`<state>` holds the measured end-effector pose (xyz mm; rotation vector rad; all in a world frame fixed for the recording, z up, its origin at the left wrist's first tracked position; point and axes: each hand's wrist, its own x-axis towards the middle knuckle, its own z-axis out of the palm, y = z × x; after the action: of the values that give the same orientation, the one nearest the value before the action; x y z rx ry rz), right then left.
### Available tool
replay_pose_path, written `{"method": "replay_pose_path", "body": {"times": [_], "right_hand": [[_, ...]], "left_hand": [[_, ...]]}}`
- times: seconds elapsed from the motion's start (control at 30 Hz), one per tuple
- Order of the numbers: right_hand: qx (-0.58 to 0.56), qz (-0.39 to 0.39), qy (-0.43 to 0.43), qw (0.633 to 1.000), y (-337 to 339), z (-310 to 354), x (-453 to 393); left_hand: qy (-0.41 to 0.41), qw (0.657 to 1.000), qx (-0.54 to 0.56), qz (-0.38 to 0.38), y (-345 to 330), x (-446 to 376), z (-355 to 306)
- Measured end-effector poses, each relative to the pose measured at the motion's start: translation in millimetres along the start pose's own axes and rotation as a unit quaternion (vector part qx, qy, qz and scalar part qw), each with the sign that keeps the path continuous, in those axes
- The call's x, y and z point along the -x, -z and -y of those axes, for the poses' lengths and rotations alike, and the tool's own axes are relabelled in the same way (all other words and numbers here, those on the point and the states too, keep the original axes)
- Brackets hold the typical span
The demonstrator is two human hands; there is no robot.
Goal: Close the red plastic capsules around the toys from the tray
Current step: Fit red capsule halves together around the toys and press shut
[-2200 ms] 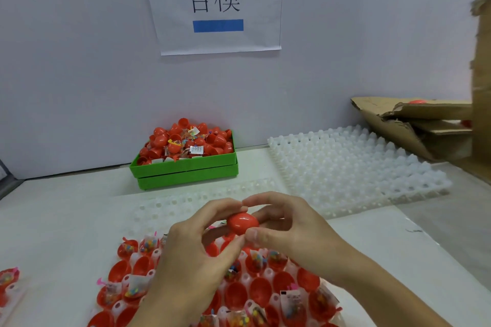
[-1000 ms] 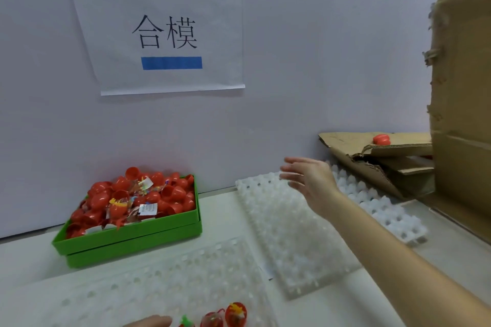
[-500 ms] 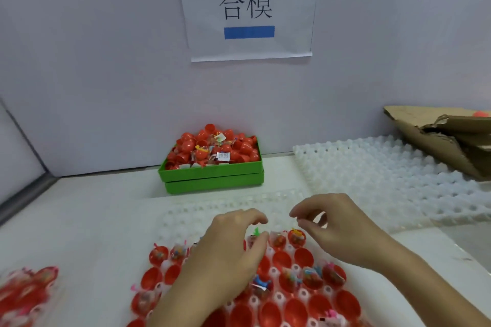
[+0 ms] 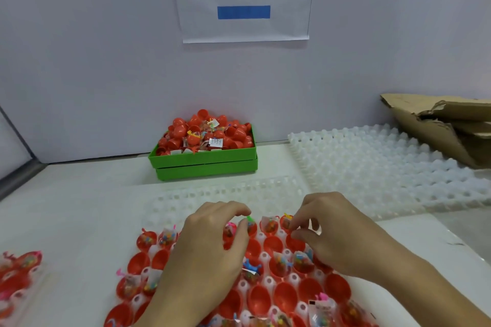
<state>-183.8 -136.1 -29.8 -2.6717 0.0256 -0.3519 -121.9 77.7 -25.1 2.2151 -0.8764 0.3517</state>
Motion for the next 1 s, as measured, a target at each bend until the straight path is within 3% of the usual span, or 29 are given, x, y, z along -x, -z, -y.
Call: {"method": "replay_pose_path", "body": {"times": [0.33, 0.57, 0.7, 0.83, 0.9, 1.0], "right_hand": [[0.051, -0.015, -0.035, 0.998, 0.8, 8.2, 2.0], [-0.043, -0.052, 0.027, 0.997, 14.4, 2.3, 1.5], [-0.087, -0.062, 0.112, 0.988, 18.6, 12.6, 3.6], [-0.112, -0.049, 0.154, 0.98, 15.6, 24.6, 5.5], [-0.119, -0.06, 0.156, 0.979, 15.0, 27.9, 5.5], [-0.135, -0.096, 0.158, 0.973, 14.7, 31.0, 4.4]], "left_hand": [[-0.008, 1.0, -0.006, 0.007, -0.2, 1.1, -4.2], [0.003, 1.0, 0.021, -0.004, 2.5, 0.5, -10.8], [0.043, 0.992, 0.122, -0.009, 3.8, -0.2, -14.7], [0.104, 0.946, 0.301, 0.059, 9.2, -2.4, -15.4], [0.104, 0.935, 0.327, 0.085, 11.6, -2.9, -15.4], [0.105, 0.932, 0.344, 0.054, 11.7, -4.0, -14.5]]}}
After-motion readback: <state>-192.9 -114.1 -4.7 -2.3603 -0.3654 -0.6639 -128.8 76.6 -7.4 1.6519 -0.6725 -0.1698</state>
